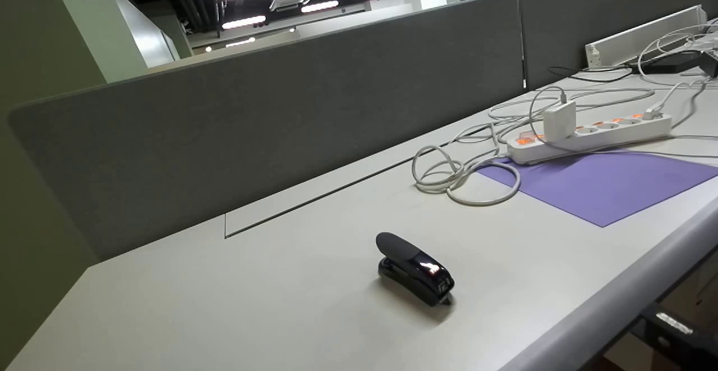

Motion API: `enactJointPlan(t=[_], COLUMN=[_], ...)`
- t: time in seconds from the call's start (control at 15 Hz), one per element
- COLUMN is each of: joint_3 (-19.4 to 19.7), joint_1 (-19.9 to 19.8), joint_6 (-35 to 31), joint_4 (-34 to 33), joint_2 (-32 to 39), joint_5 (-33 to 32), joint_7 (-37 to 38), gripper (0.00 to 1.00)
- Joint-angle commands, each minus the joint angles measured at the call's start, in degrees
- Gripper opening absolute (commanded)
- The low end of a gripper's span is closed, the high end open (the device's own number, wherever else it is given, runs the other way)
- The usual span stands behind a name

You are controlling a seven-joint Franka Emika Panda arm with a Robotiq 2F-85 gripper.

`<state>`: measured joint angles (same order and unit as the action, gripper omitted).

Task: Turn on the third switch from the right

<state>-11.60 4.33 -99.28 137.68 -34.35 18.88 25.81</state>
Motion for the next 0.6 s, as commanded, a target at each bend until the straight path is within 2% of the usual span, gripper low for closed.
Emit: enactJointPlan(t=[0.0, 0.53], joint_3=[0.0, 2.0], joint_1=[-3.0, -7.3], joint_6=[-8.1, -28.6], joint_4=[3.8, 11.1], joint_2=[-1.0, 3.9], joint_5=[-1.6, -5.8], joint_7=[1.4, -0.4], gripper=[1.0, 1.0])
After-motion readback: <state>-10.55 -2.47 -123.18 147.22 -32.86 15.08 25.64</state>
